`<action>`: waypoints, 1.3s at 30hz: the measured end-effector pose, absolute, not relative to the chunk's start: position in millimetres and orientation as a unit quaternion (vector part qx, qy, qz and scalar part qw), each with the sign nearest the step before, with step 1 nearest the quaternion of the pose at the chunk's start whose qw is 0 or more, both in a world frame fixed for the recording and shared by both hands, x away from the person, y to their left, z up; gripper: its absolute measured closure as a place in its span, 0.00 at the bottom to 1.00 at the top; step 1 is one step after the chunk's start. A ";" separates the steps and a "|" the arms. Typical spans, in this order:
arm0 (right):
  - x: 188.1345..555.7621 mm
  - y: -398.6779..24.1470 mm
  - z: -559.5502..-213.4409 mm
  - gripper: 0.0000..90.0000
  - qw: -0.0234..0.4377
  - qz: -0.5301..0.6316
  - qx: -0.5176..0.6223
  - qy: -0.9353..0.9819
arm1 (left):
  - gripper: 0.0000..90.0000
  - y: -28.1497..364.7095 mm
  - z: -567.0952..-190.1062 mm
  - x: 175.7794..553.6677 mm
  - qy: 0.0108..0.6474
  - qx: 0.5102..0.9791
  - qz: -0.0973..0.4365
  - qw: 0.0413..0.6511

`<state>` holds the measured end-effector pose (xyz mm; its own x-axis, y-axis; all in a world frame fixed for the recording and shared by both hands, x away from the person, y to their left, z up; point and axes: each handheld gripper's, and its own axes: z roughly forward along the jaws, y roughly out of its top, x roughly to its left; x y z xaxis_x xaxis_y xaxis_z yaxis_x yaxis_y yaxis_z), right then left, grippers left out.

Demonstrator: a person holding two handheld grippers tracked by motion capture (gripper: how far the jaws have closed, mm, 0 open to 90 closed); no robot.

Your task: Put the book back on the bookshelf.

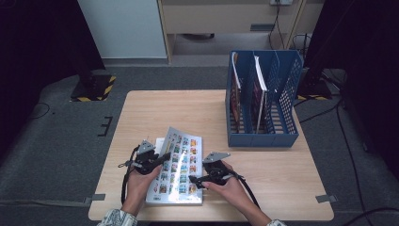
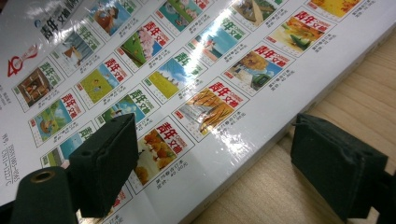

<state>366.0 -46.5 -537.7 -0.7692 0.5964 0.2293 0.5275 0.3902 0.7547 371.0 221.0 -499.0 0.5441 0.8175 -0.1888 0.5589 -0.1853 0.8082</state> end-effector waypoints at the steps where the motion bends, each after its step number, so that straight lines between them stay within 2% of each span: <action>1: 366.0 -46.5 -537.7 0.17 0.039 0.437 0.337 0.833 | 0.92 220.1 -497.6 370.1 0.450 0.757 0.148 0.449; 5: 366.4 -46.3 -537.5 0.15 0.034 0.436 0.332 0.836 | 0.93 217.1 -487.5 364.4 0.423 0.762 0.163 0.462; 17: 375.4 -47.4 -538.6 0.08 0.003 0.450 0.333 0.828 | 0.93 221.5 -475.4 354.7 0.410 0.747 0.165 0.497; 21: 381.7 -47.1 -539.4 0.09 -0.021 0.461 0.327 0.825 | 0.93 223.3 -472.7 351.8 0.408 0.742 0.163 0.506; 27: 381.1 -42.6 -539.1 0.08 -0.012 0.456 0.326 0.828 | 0.91 227.0 -481.2 359.1 0.429 0.736 0.152 0.501; 30: 381.1 -42.7 -539.1 0.08 -0.011 0.456 0.326 0.828 | 0.89 227.1 -489.2 363.6 0.446 0.742 0.169 0.471; 32: 381.1 -42.4 -539.2 0.08 -0.007 0.454 0.324 0.830 | 0.77 227.5 -495.2 368.8 0.454 0.749 0.175 0.449; 33: 380.9 -42.3 -539.2 0.08 -0.007 0.454 0.324 0.830 | 0.77 227.9 -498.7 371.4 0.461 0.750 0.178 0.440; 34: 380.1 -41.6 -538.9 0.08 -0.003 0.451 0.324 0.831 | 0.56 230.4 -504.9 376.6 0.483 0.749 0.187 0.413; 36: 379.6 -41.0 -538.8 0.08 0.000 0.449 0.324 0.833 | 0.40 236.6 -509.8 380.2 0.513 0.748 0.207 0.367; 37: 379.5 -41.0 -538.9 0.08 0.000 0.449 0.324 0.833 | 0.37 241.4 -511.6 380.6 0.516 0.744 0.214 0.367; 39: 379.5 -41.1 -538.8 0.08 -0.001 0.449 0.324 0.832 | 0.40 246.2 -512.2 380.6 0.519 0.740 0.216 0.369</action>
